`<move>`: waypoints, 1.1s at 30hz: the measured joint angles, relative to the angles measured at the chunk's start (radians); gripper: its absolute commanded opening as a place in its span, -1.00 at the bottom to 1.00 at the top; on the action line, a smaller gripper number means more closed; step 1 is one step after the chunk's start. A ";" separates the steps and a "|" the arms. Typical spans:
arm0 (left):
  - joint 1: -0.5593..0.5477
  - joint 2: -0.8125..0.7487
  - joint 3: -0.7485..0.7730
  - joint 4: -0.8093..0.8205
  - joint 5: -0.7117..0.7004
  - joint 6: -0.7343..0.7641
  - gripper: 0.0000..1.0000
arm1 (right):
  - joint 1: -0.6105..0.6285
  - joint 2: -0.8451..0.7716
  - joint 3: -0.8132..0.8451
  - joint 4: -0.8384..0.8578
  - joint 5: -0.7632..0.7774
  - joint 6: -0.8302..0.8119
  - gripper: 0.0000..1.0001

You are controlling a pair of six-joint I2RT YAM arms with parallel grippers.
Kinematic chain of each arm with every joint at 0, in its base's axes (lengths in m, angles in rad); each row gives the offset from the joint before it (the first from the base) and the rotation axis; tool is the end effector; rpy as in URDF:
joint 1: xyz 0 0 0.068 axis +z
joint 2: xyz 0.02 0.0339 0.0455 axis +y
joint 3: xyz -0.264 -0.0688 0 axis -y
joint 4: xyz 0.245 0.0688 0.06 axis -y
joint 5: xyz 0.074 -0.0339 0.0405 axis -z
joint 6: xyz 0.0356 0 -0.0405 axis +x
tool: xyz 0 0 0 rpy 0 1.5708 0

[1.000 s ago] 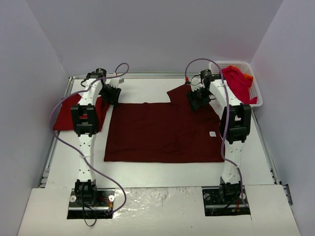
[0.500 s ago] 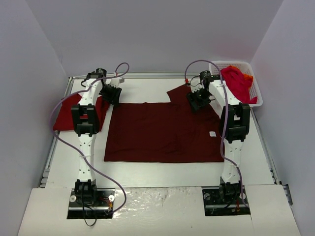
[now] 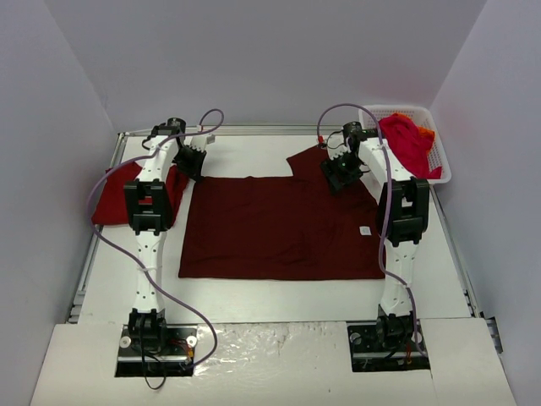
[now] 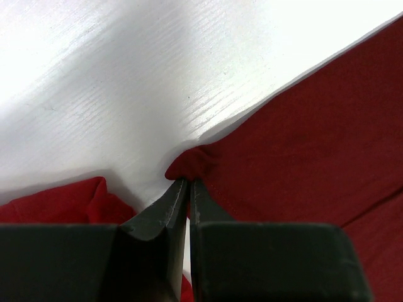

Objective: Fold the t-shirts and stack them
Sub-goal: Grap the side of the flattened tshirt furthest away from the robot with both arms

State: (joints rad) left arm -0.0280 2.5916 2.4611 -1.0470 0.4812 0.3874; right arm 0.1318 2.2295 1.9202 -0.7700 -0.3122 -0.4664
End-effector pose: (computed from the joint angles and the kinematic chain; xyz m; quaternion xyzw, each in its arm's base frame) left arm 0.5356 -0.0315 0.1816 0.2420 0.9224 -0.1960 0.2285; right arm 0.4785 0.0745 0.2097 -0.3185 0.9045 0.1087 0.2621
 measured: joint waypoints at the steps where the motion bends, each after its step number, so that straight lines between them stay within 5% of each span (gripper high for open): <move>1: -0.001 0.000 -0.003 0.002 0.000 0.000 -0.95 | 0.000 0.000 0.000 0.000 0.002 -0.002 0.09; 16: -0.024 -0.145 -0.251 0.121 -0.048 -0.029 -0.95 | 0.000 0.000 0.106 0.013 0.018 0.022 0.11; 33: -0.084 -0.256 -0.333 0.211 -0.170 -0.086 -0.95 | -0.013 0.098 0.229 0.146 0.046 0.113 0.21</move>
State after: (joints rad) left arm -0.1116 2.3356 2.1277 -0.8356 0.3115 0.3012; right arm 0.1188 2.3280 2.1494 -0.6239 -0.2661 -0.3534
